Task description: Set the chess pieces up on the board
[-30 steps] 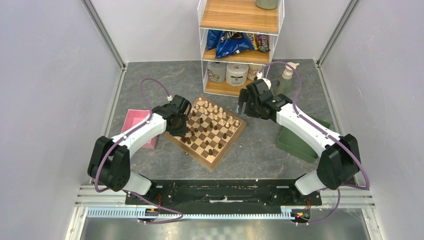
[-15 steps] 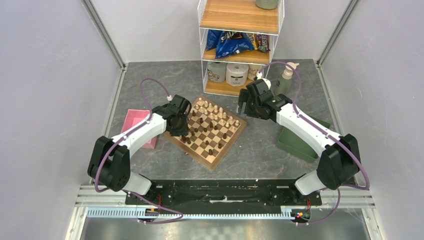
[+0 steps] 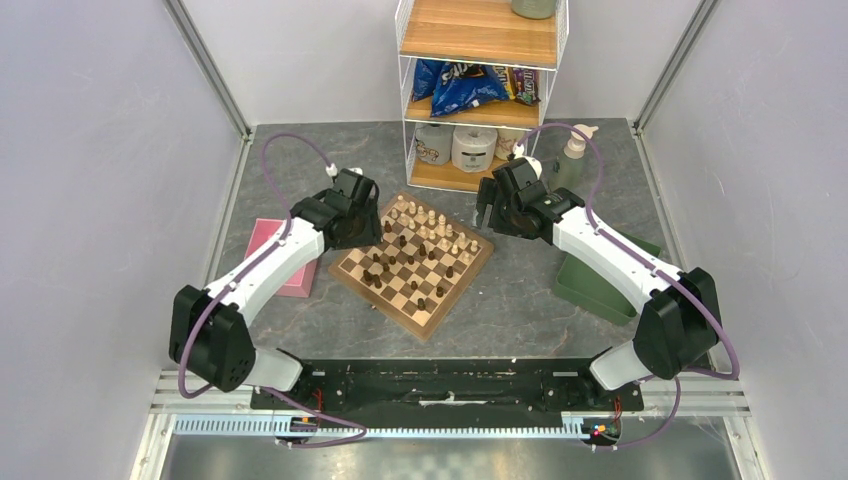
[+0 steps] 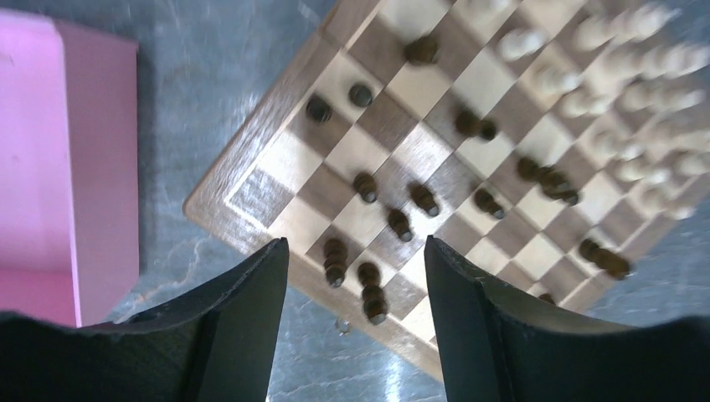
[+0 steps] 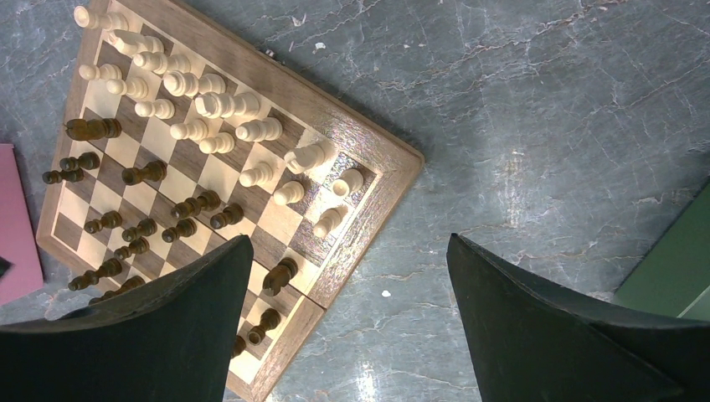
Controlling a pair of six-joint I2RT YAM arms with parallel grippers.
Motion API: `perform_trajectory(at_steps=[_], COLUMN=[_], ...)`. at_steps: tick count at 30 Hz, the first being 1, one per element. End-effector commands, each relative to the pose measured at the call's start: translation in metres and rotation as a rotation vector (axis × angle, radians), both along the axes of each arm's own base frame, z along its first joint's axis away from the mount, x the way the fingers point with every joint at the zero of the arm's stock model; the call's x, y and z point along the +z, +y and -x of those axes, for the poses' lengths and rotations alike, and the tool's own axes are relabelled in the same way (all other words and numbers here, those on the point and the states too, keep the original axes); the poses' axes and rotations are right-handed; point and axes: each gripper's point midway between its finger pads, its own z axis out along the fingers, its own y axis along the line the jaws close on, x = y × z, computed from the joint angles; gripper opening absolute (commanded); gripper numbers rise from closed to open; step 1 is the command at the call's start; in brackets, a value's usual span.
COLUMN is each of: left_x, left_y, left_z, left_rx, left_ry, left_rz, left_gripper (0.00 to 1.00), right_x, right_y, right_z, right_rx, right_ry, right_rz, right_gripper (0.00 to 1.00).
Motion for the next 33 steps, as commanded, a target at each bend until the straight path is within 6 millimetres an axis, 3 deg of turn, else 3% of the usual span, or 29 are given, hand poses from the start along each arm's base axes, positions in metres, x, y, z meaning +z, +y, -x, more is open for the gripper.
perform_trajectory(at_steps=[1, 6, 12, 20, 25, 33], left_x=[0.04, 0.036, 0.004, -0.026, -0.036, -0.043], left_y=[-0.013, -0.039, -0.051, -0.051, -0.048, -0.049], left_z=[-0.036, -0.073, -0.097, -0.103, -0.104, -0.112], left_rx=[-0.034, -0.079, -0.086, -0.069, -0.061, -0.048], left_ry=[-0.112, -0.103, -0.039, 0.023, 0.039, 0.034], left_rz=[0.028, 0.045, 0.01, -0.022, -0.034, -0.021], left_gripper=[0.68, 0.66, 0.6, 0.51, 0.43, 0.41], right_x=[0.018, 0.021, 0.027, 0.026, 0.026, 0.027], right_y=[0.0, -0.001, -0.004, -0.007, -0.008, -0.008], right_z=[-0.007, -0.006, -0.005, -0.003, -0.003, -0.002], right_rx=[-0.013, -0.014, -0.019, -0.023, -0.023, -0.021], right_ry=[-0.041, -0.048, -0.061, -0.058, -0.06, -0.061], right_rz=[-0.014, -0.011, -0.009, 0.001, 0.003, 0.003], right_gripper=[0.94, 0.94, 0.94, 0.94, 0.94, 0.94])
